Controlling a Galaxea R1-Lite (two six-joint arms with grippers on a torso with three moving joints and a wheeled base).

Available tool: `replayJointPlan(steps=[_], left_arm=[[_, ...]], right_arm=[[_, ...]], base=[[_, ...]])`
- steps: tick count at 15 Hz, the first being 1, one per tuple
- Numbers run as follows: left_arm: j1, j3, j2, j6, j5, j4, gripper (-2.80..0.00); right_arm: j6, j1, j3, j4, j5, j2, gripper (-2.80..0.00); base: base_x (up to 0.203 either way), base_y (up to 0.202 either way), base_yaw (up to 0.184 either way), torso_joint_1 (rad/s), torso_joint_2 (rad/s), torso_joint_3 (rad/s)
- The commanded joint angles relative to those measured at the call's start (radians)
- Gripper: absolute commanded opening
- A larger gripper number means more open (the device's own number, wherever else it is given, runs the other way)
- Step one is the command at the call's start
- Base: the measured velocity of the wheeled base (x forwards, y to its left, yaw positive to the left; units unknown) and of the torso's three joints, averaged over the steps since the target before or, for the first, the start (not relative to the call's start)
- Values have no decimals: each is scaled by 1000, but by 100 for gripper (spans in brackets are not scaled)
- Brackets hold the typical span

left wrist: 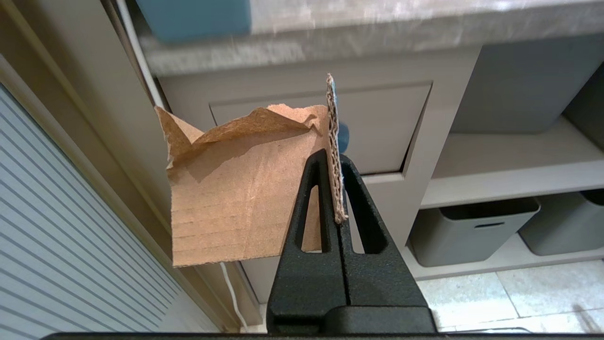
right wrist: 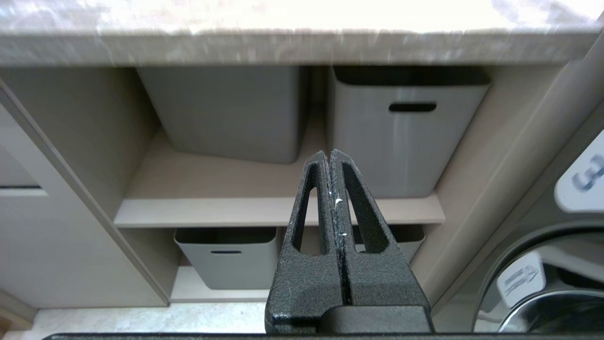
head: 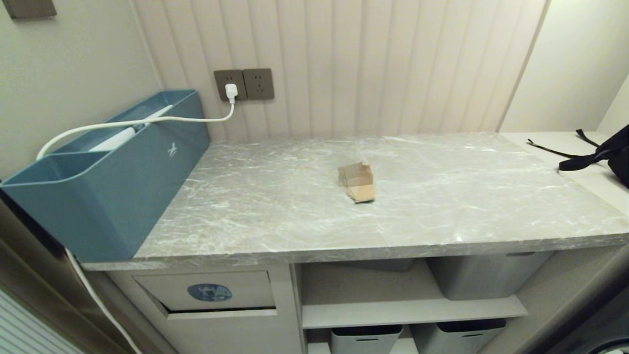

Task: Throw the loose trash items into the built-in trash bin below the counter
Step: Put the garbage in the trash can

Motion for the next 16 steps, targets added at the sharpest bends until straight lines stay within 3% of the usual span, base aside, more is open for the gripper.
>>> replayJointPlan(steps=[1,16], left_arm=[[0,0,0,1,0,0,-280],[0,-2,-1,-1,-3,2,-280]], right_arm=[[-1,0,0,0,0,0,-280],[-2,0,-1,0,0,-2,-280]], base=[[0,0,0,-241,539,299],[0,0,0,-208,495,286]])
